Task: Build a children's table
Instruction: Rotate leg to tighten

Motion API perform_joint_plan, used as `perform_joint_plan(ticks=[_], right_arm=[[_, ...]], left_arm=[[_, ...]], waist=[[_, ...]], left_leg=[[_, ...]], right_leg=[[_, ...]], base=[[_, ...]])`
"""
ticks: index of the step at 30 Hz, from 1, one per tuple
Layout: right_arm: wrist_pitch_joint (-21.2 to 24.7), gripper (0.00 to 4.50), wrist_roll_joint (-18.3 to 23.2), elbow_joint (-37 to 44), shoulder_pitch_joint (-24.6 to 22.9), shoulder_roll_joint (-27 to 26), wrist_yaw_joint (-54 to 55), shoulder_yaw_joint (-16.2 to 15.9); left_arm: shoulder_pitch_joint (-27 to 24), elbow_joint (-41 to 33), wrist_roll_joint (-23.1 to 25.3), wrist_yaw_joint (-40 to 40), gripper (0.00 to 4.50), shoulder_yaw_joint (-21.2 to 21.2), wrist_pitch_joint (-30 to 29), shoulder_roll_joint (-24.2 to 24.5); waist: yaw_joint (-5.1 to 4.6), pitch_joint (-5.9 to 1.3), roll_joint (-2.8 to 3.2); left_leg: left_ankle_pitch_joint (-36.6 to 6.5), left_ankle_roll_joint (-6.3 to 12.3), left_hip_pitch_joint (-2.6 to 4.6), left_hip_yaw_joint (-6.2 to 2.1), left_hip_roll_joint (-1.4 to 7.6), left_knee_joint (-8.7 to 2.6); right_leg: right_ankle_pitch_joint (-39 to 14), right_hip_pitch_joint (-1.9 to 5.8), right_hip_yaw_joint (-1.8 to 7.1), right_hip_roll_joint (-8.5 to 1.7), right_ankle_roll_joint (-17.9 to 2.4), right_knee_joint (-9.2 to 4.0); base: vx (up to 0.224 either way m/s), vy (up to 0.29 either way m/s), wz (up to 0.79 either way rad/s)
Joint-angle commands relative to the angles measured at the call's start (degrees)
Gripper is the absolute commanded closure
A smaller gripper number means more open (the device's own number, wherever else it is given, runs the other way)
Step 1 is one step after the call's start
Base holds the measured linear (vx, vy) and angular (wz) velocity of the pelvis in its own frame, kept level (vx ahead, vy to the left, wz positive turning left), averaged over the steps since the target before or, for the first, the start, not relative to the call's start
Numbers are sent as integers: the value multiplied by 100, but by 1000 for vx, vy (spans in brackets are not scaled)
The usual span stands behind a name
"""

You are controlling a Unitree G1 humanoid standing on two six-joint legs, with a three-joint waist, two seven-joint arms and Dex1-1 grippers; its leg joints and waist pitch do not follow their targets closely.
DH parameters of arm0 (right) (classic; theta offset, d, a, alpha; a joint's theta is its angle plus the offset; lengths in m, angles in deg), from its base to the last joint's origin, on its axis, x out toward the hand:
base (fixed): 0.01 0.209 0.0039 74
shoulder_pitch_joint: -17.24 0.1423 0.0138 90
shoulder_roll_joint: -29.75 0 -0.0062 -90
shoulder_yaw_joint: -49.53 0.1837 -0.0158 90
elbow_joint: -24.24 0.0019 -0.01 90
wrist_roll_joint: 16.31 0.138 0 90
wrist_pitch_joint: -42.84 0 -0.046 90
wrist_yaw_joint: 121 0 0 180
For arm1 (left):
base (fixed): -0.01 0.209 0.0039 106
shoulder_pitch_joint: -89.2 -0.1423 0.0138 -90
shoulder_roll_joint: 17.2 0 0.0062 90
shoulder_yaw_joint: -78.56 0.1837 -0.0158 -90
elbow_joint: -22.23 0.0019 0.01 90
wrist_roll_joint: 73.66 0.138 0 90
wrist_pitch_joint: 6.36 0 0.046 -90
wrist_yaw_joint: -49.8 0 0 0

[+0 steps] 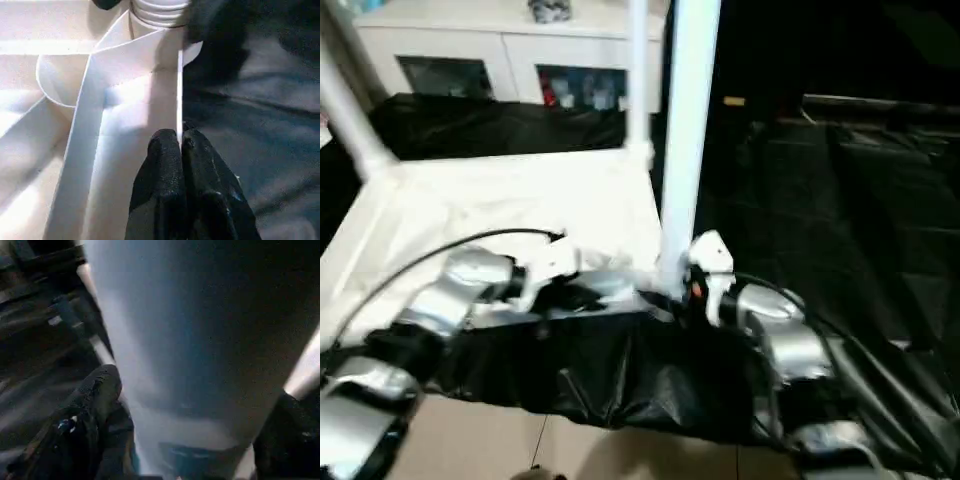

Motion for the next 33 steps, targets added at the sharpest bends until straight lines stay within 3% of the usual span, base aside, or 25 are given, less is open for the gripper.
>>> perform_joint_plan(ticks=[1, 8, 9, 19, 27, 29, 33], right_arm=[[120, 79, 158, 464, -36, -99, -770, -621], [199, 79, 81, 600, -98, 138, -1151, -756], [234, 101, 87, 631, -108, 158, -1166, -768], [392, 170, 45, 893, -311, 210, -1117, -874], [408, 181, 99, 814, -383, -3, -786, -743], [395, 182, 100, 761, -380, -97, -621, -675], [308, 183, -67, 399, -289, -451, 167, -491]], left_arm=[[34, -209, -139, -52, 450, 103, 60, -86], [68, -164, -125, -203, 450, 60, 117, 65], [77, -156, -124, -217, 450, 67, 122, 76], [30, -229, -162, -280, 450, 113, 71, 9], [46, -163, -148, -150, 450, 102, 6, -23], [64, -132, -136, -66, 450, 95, -29, -61], [199, 49, 4, 436, 450, 95, -148, -299]], waist=[[21, -362, -102], [52, -352, -102], [54, -353, -103], [104, -373, -56], [115, -384, -45], [110, -373, -47], [58, -323, -60]], left_leg=[[-1061, 484, 23, -17, 203, -345], [-1016, 442, 18, -14, 188, -337], [-992, 429, 17, -17, 185, -338], [-966, 411, 32, -17, 185, -315], [-941, 396, 26, -20, 179, -308], [-1006, 369, 22, -23, 176, -320], [-1491, 132, 63, -47, 167, -385]], right_leg=[[-1003, 317, 292, -371, -1205, -340], [-1116, 314, 291, -380, -1186, -351], [-1103, 319, 289, -373, -1175, -348], [-908, 319, 289, -364, -1209, -330], [-845, 327, 283, -358, -1215, -322], [-975, 328, 278, -361, -1190, -340], [-1985, 319, 275, -399, -925, -457]], base=[[0, 0, 0], [0, 0, 0], [0, 0, 0], [0, 0, 0], [0, 0, 0], [0, 0, 0], [0, 0, 0]])
